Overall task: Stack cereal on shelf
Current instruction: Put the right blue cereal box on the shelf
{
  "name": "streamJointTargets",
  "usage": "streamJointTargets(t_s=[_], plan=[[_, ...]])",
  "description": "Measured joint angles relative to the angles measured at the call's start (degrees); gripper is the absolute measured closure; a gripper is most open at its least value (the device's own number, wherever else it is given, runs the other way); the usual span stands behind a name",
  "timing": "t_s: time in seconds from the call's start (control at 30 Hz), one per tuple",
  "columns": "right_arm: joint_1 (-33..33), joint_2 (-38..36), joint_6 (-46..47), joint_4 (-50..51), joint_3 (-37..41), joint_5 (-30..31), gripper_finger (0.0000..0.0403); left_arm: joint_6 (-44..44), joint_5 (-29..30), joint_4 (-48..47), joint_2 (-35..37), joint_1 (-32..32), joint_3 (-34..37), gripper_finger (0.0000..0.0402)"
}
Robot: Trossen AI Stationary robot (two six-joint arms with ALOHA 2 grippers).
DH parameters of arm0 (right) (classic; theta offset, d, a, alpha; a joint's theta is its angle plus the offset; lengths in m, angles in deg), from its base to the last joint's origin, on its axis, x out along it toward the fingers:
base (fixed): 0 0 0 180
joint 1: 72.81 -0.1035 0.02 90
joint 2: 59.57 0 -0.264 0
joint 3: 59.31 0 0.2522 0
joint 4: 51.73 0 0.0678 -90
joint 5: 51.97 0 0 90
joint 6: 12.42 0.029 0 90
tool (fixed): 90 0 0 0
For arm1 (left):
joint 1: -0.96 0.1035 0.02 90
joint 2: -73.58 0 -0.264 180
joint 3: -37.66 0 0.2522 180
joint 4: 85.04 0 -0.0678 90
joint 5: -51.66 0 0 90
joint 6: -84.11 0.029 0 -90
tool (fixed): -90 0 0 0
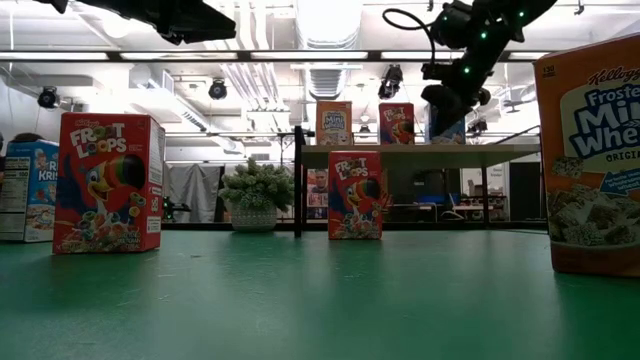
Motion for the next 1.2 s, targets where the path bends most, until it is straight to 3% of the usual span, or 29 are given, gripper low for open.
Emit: streamJointTargets(t_s=[1.2], plan=[[1.1,1.0,-1.1,-3.2,0.1,0.0,0.0394,0.2,0.0,0.0,0.0,0.0,0.0,0.0167]])
